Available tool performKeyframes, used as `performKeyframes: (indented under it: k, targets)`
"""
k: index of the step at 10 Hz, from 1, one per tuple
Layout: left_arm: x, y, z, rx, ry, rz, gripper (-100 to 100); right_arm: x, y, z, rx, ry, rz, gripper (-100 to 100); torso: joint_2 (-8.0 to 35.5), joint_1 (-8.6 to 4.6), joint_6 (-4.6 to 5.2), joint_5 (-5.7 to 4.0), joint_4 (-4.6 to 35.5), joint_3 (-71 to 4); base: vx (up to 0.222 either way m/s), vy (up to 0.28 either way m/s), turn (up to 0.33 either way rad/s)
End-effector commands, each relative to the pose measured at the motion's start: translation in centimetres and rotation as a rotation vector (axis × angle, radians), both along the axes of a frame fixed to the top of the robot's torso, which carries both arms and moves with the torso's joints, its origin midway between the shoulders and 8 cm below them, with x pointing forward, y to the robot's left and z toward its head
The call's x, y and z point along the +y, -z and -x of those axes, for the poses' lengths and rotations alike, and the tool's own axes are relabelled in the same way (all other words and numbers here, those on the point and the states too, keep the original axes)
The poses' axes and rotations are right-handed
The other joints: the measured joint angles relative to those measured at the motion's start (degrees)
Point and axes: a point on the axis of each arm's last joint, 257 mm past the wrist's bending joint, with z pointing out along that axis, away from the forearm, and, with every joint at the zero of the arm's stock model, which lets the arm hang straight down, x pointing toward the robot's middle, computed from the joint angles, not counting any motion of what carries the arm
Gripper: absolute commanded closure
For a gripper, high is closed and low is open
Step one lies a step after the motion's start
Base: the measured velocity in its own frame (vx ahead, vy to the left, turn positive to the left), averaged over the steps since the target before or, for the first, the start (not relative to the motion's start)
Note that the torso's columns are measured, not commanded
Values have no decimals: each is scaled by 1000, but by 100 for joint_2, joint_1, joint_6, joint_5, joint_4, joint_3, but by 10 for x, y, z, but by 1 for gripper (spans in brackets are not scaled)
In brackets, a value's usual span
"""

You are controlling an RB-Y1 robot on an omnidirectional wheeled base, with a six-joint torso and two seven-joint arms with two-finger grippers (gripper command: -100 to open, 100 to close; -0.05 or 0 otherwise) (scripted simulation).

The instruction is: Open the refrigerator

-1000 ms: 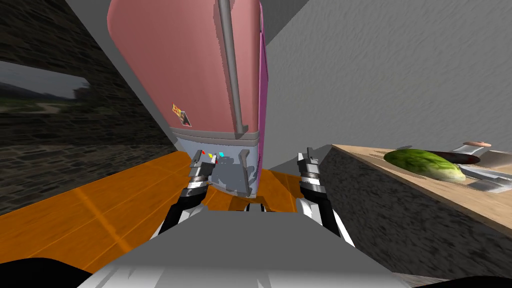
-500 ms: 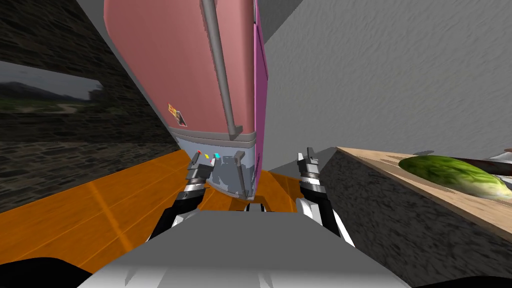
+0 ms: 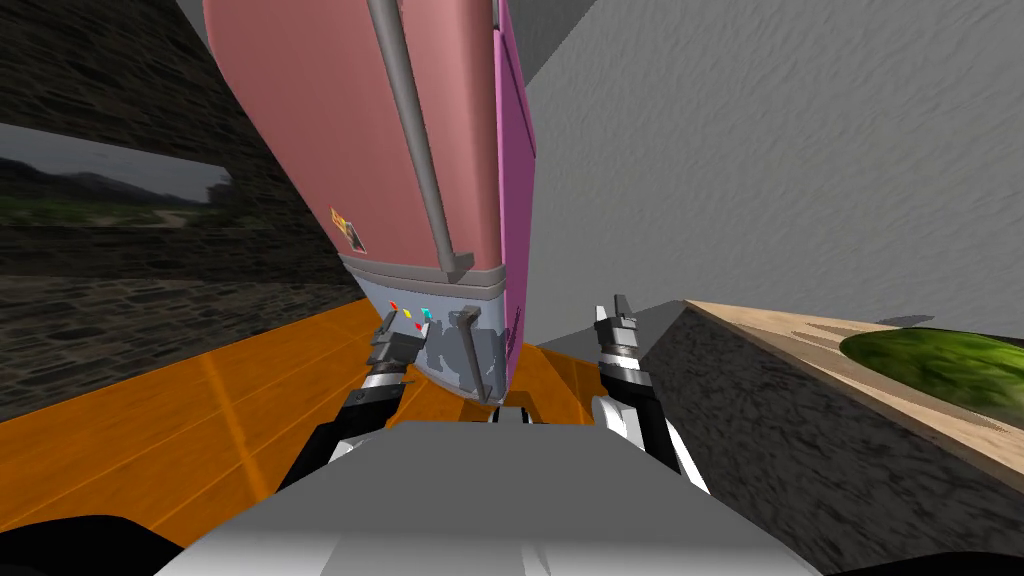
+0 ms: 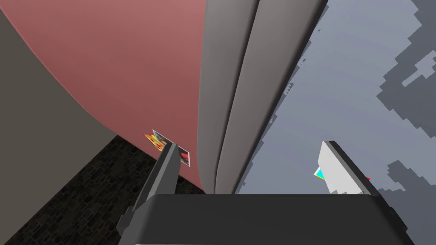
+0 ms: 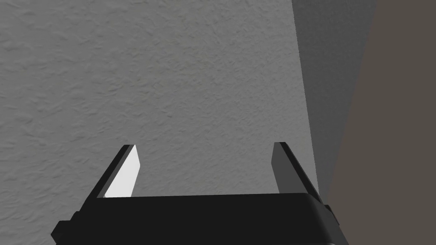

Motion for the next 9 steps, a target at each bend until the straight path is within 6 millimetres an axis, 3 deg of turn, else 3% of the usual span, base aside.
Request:
performKeyframes:
  k: [1,9]
  targets:
    - [4,12,2,49,11,51,-100,0,0,0,0,0,0,0,6,4,0,2,1,3,46,-112,66]
    - [15,67,17,245,47,264,-100,0,0,0,0,0,0,0,12,7,-1,3,4,8,67,-132,97]
